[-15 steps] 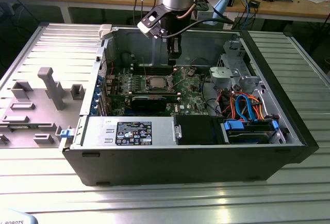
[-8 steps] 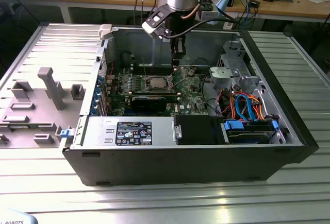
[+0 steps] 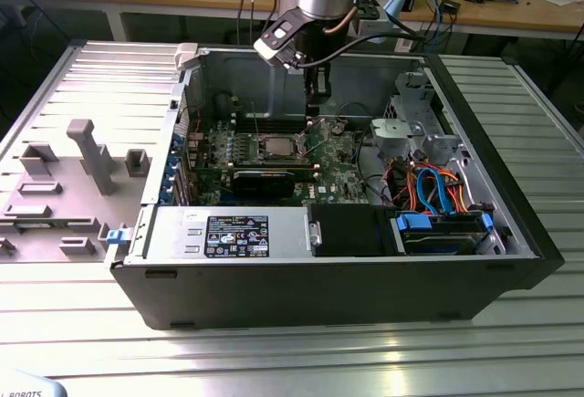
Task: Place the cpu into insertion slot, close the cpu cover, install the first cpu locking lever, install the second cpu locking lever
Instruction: 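Close the cpu cover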
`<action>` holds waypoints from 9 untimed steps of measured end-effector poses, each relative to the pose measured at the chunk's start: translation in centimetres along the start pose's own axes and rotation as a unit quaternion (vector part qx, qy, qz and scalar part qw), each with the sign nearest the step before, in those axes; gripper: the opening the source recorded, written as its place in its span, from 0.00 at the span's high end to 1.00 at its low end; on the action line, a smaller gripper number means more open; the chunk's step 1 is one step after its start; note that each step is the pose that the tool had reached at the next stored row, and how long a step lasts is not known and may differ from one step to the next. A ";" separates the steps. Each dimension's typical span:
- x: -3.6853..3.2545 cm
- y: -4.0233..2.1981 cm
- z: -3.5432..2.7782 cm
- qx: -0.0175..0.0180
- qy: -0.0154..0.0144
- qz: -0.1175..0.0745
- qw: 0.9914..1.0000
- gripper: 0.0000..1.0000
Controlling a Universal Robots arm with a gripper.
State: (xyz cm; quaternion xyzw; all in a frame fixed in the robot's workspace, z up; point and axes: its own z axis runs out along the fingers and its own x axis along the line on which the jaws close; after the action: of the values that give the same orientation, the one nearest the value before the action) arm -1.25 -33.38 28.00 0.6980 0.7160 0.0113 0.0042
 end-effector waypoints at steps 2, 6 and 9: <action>0.00 0.03 0.00 0.000 0.000 0.000 1.000 0.89; 0.00 0.19 0.00 0.000 0.000 0.000 1.000 0.89; -0.01 0.33 0.01 0.000 0.000 0.000 1.000 0.89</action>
State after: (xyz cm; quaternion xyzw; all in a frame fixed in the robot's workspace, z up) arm -0.91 -33.38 28.00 0.6980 0.7160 0.0113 0.0042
